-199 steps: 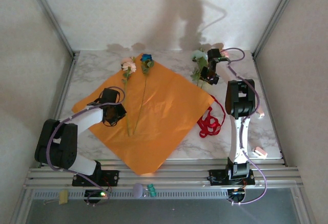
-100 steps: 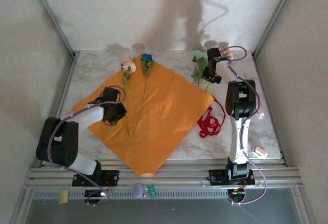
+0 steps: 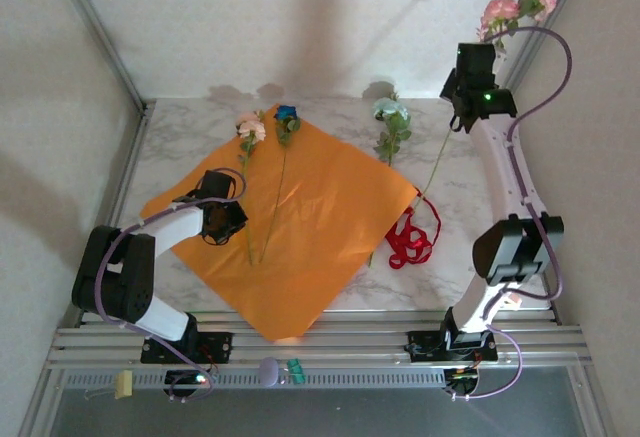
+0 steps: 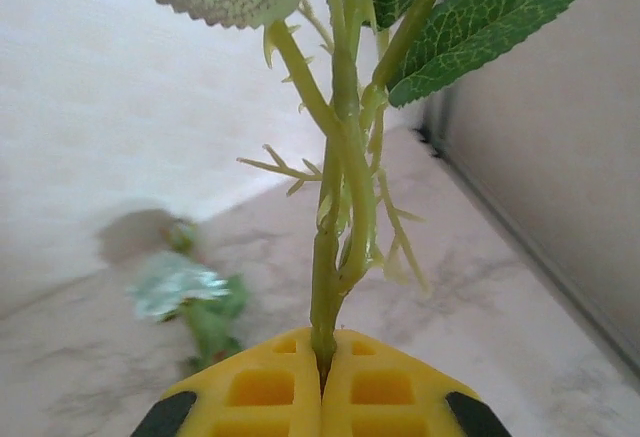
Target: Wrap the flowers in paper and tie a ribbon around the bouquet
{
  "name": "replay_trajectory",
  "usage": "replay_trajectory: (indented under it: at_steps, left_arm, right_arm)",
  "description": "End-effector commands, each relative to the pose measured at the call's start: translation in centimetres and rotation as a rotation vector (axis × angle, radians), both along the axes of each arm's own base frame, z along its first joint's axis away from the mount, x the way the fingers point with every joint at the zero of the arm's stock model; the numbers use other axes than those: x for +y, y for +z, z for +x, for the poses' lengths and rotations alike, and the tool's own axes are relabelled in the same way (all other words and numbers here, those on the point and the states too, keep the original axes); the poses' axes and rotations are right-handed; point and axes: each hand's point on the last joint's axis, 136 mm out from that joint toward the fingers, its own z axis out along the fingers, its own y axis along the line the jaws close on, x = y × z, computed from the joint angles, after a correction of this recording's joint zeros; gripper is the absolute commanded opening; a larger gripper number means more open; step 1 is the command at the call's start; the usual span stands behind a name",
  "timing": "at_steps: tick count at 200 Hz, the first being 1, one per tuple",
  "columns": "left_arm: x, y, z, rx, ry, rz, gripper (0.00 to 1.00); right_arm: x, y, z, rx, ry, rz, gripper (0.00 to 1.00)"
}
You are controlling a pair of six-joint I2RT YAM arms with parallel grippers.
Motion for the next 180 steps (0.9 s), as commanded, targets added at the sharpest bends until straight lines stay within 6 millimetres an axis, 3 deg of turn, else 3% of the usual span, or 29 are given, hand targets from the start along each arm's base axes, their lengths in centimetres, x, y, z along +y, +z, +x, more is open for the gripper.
replay_trajectory:
  at_steps: [1, 43, 57, 81, 101, 117, 164, 180]
  left_arm:
    - [0.4, 0.2, 0.4, -0.014, 0.008, 0.012, 0.0]
    - [0.2, 0.0, 0.5, -0.014, 0.005, 0.004, 0.0]
    - [0.2, 0.2, 0.6, -0.017, 0.003, 0.005, 0.0]
    - [0.2, 0.5, 0.7, -0.027, 0.001, 0.005, 0.0]
    - [0.2, 0.7, 0.6, -0.03, 0.0, 0.005, 0.0]
    - [0.2, 0.7, 0.5, -0.031, -0.007, 0.006, 0.0]
    - [0.1, 1.0, 0.3, -0.037, -0.033, 0.009, 0.0]
    - [-0.3, 1.1, 0.4, -0.047, -0.053, -0.006, 0.0]
  right_arm:
    - [8.7, 0.8, -0.8, -0.055, 0.277, 0.177, 0.0]
    - [29.7, -3.9, -4.6, 0.062, 0.746, 0.555, 0.0]
    - [34.8, -5.5, -5.3, 0.1, 0.833, 0.632, 0.0]
    - [41.1, -9.2, -5.3, 0.172, 0.912, 0.723, 0.0]
    - [44.3, -12.7, -4.4, 0.233, 0.925, 0.752, 0.0]
    - [45.8, -15.8, -3.6, 0.289, 0.909, 0.763, 0.0]
    - [46.8, -23.0, -2.1, 0.422, 0.861, 0.705, 0.0]
    - [47.3, -24.7, -2.5, 0.491, 0.888, 0.68, 0.16]
